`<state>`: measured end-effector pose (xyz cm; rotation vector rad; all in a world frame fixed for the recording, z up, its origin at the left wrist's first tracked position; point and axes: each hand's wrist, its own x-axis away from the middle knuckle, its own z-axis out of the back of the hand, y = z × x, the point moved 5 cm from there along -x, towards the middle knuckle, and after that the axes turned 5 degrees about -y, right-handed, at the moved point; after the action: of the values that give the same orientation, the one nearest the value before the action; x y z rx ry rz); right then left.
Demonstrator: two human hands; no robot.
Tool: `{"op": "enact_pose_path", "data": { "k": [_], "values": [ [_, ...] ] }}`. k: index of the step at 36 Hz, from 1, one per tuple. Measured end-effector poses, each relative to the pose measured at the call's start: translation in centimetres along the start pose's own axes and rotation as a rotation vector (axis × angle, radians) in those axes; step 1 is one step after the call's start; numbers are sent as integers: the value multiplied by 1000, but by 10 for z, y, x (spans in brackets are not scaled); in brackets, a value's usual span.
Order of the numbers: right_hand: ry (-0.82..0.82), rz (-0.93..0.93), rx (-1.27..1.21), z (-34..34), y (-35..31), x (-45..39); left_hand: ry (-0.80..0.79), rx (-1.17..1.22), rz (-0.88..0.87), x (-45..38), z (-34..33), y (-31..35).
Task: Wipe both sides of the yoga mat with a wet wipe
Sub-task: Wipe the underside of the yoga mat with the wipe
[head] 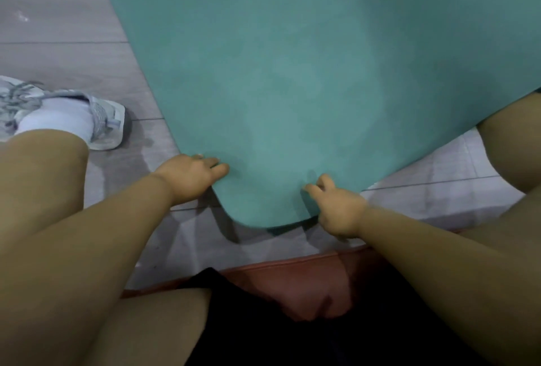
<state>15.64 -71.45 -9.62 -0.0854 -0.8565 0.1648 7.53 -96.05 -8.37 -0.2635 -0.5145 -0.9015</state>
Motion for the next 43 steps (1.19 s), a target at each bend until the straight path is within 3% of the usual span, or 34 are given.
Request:
{"op": "enact_pose_path", "data": {
  "k": [5, 9, 14, 19, 26, 33, 36, 43],
  "values": [
    [64, -7, 67, 9, 2, 12, -21, 93, 172, 1, 17, -7],
    [286, -115, 10, 43, 13, 24, -25, 78, 208, 8, 28, -6],
    [519, -118, 49, 98, 14, 42, 32, 145, 179, 15, 35, -15],
    [696, -96, 149, 158, 9, 76, 190, 291, 219, 26, 60, -13],
    [985, -48, 274, 228, 14, 152, 424, 320, 242, 24, 123, 1],
    [1420, 192, 487, 287, 2, 243, 629, 427, 137, 18, 194, 21],
    [1452, 241, 623, 307, 3, 277, 669, 399, 58, 8, 224, 41],
    [1479, 140, 735, 318, 49, 342, 655, 329, -22, -20, 292, 92]
  ]
}}
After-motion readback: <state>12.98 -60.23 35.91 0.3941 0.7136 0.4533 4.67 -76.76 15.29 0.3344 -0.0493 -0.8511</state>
